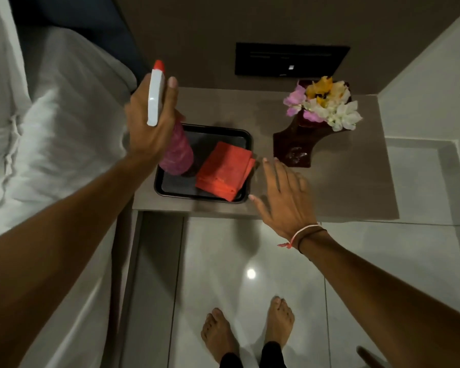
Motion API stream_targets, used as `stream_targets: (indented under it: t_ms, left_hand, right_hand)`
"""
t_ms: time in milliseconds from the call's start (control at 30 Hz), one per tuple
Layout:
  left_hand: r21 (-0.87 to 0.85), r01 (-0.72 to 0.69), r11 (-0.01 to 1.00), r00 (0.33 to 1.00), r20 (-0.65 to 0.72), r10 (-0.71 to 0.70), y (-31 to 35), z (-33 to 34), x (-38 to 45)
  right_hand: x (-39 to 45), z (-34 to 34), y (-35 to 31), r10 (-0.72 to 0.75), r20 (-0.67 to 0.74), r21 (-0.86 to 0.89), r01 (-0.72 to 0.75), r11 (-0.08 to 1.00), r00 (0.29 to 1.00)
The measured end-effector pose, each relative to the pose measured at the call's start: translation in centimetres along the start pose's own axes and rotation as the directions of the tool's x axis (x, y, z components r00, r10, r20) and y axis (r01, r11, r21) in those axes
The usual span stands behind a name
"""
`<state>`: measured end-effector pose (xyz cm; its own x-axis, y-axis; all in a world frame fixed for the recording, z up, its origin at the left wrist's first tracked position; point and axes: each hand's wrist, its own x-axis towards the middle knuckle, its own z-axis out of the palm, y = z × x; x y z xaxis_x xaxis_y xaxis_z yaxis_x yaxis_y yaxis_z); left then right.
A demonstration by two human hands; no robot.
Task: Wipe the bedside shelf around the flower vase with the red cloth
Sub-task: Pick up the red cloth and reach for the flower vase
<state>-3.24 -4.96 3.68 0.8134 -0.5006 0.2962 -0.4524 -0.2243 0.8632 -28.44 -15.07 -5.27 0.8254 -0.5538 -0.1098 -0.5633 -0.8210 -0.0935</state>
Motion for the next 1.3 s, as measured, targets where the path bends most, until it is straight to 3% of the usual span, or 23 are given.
stream_targets:
  t_ms: [267,467,600,733,833,1000,1133,1300]
  left_hand:
    - [-0.067,0.103,0.992,0.991,-0.078,-0.109,-5.6,1.6,1.3]
    - [0.027,0.015,1.0,1.0,-0.019,-0.014,-8.0,2.1,2.0]
    - [0.176,0.165,0.97,0.976,0.113,-0.187,-10.6,0.0,0.3]
    - [0.274,0.297,0.915,0.944,0.059,-0.324,-12.3,-4.1,-5.4]
    - [0.446,0.217,0.868,0.951,0.105,-0.291,-12.4,-6.9,-10.9]
    - [0.59,-0.134,0.796,0.918,0.376,-0.125,-9.3,-6.5,-16.4]
    - [0.588,-0.324,0.741,0.901,0.43,0.053,-5.7,-2.8,-15.5]
    - [0.473,-0.425,0.772,0.871,0.447,0.205,0.4,2.5,-12.8]
  right_hand:
    - [8.6,0.6,-2.7,0.011,-0.054,0.007,-0.01,1.0,0.998]
    - [13.0,0.9,-3.7,0.092,0.193,0.116,-0.116,0.987,0.977]
    - [13.7,1.6,-4.2,0.123,0.341,0.075,-0.157,0.985,0.932]
    - [13.4,1.5,-4.2,0.158,0.385,0.295,-0.283,0.913,0.909]
    - [12.1,1.3,-3.8,0.141,0.335,0.467,-0.295,0.833,0.931]
    - [8.4,0.8,-2.7,0.309,0.268,0.686,-0.406,0.604,0.913]
    - [4.6,0.5,-0.8,0.421,0.224,0.833,-0.397,0.385,0.879]
    - [-2.1,-0.1,3.7,0.547,0.254,0.883,-0.421,0.205,0.798]
